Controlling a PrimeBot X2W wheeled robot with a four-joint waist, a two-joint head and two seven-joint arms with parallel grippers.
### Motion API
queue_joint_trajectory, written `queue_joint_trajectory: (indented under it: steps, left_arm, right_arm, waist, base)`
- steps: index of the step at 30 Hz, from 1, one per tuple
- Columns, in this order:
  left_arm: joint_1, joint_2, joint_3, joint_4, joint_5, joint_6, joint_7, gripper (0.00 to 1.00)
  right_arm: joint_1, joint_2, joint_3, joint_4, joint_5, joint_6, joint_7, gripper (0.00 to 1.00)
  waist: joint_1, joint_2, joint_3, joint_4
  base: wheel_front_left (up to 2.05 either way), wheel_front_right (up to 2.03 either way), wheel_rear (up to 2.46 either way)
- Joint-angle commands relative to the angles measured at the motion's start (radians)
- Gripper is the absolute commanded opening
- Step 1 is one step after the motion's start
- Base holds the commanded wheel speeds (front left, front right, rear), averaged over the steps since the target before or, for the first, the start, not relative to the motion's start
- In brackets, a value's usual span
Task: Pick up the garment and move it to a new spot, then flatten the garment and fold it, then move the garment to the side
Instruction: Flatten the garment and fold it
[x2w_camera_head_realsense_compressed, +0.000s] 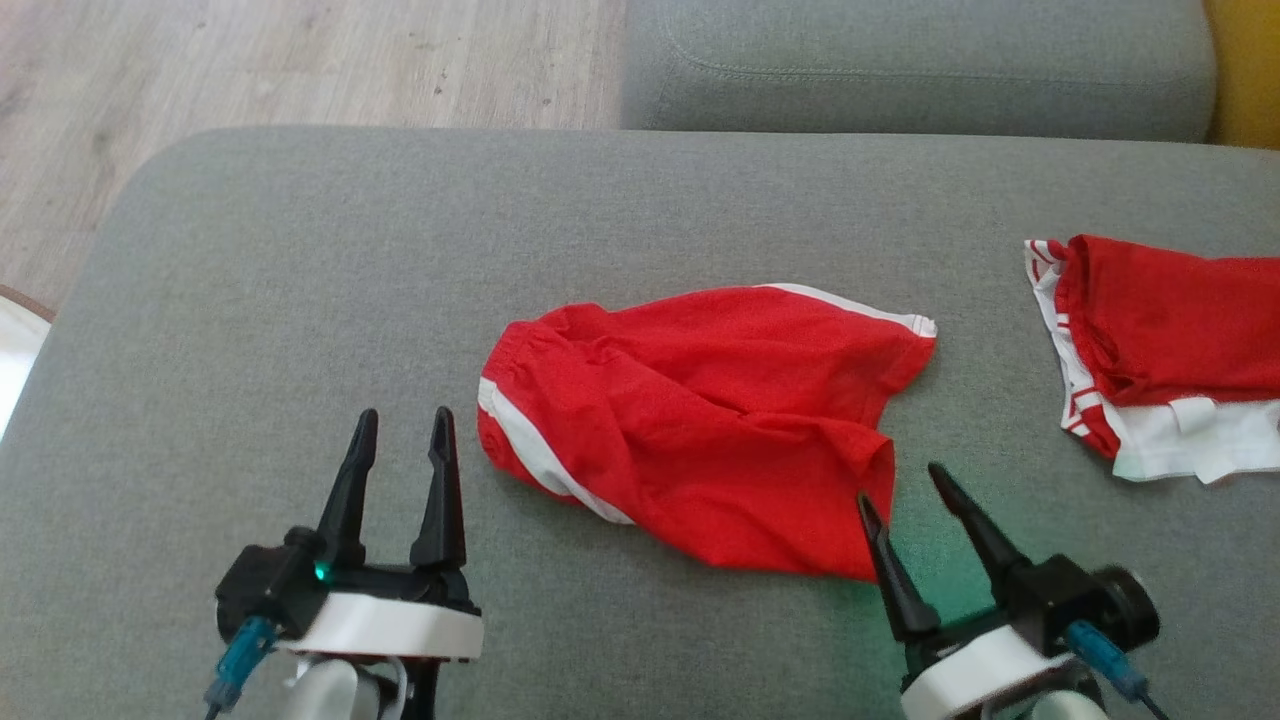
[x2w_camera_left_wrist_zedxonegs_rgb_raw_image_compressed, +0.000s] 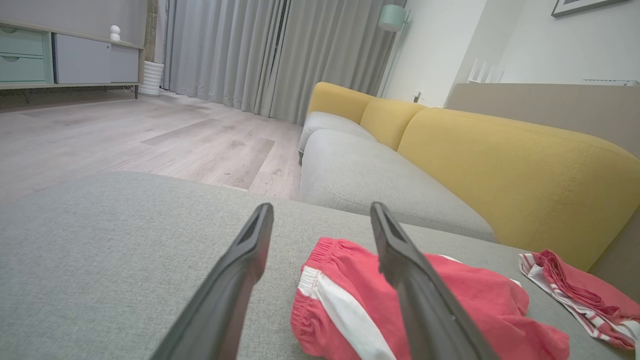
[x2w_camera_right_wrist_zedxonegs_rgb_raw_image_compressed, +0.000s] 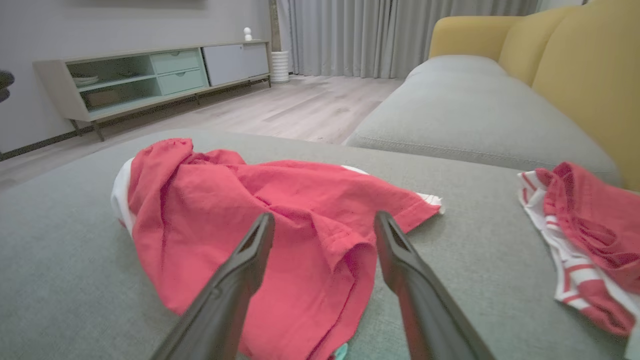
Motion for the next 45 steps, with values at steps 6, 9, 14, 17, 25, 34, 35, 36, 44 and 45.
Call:
queue_joint_trajectory:
  steps: [6, 9, 14, 17, 25, 34, 35, 36, 44, 45]
  left_arm:
    - [-0.045, 0.003, 0.013, -0.025, 0.006, -0.006, -0.005, 1.00]
    - [-0.050, 0.003, 0.012, -0.021, 0.006, -0.007, -0.005, 1.00]
    - [-0.053, 0.003, 0.012, -0.017, 0.006, -0.009, -0.005, 1.00]
    - [-0.055, 0.003, 0.007, -0.014, 0.006, -0.009, -0.005, 1.00]
    - [-0.063, 0.003, 0.008, -0.009, 0.005, -0.011, -0.005, 1.00]
    - [-0.060, 0.003, 0.011, 0.002, 0.004, -0.010, -0.005, 1.00]
    - [-0.059, 0.003, 0.011, 0.001, 0.004, -0.010, -0.005, 1.00]
    - [-0.057, 0.003, 0.011, 0.001, 0.003, -0.010, -0.005, 1.00]
    - [-0.058, 0.003, 0.001, -0.005, 0.000, -0.009, -0.005, 1.00]
    - [-0.059, 0.003, 0.000, -0.005, 0.000, -0.009, -0.005, 1.00]
  right_arm:
    - [-0.036, -0.008, 0.044, 0.069, 0.075, -0.001, 0.083, 1.00]
    - [-0.055, -0.011, 0.058, 0.096, 0.107, -0.001, 0.101, 1.00]
    - [-0.085, -0.011, 0.055, 0.136, 0.139, -0.001, 0.120, 1.00]
    - [-0.108, -0.008, 0.054, 0.171, 0.160, -0.001, 0.139, 1.00]
    - [-0.139, -0.012, 0.107, 0.233, 0.190, -0.001, 0.152, 1.00]
    - [-0.175, -0.027, 0.122, 0.225, 0.180, -0.001, 0.113, 0.00]
    - [-0.180, -0.026, 0.117, 0.217, 0.181, -0.001, 0.110, 0.00]
    - [-0.185, -0.025, 0.111, 0.208, 0.182, -0.001, 0.110, 0.00]
    - [-0.243, -0.037, 0.036, 0.141, 0.214, -0.001, 0.174, 0.00]
    - [-0.255, -0.043, 0.022, 0.138, 0.212, -0.001, 0.187, 0.00]
  waist:
    - [0.0000, -0.0001, 0.010, 0.014]
    - [0.0000, -0.0001, 0.013, 0.023]
    - [0.0000, -0.0001, 0.017, 0.034]
    - [0.0000, -0.0001, 0.023, 0.045]
    - [0.0000, -0.0001, 0.035, 0.063]
    - [0.0000, -0.0001, 0.018, 0.064]
    - [0.0000, -0.0001, 0.015, 0.064]
    - [0.0000, -0.0001, 0.013, 0.065]
    - [0.0000, -0.0001, 0.015, 0.085]
    - [0.0000, -0.0001, 0.019, 0.090]
  base:
    - [0.00, 0.00, 0.00]
    - [0.00, 0.00, 0.00]
    - [0.00, 0.00, 0.00]
    - [0.00, 0.00, 0.00]
    - [0.00, 0.00, 0.00]
    - [0.00, 0.00, 0.00]
    - [0.00, 0.00, 0.00]
    - [0.00, 0.00, 0.00]
    - [0.00, 0.00, 0.00]
    - [0.00, 0.00, 0.00]
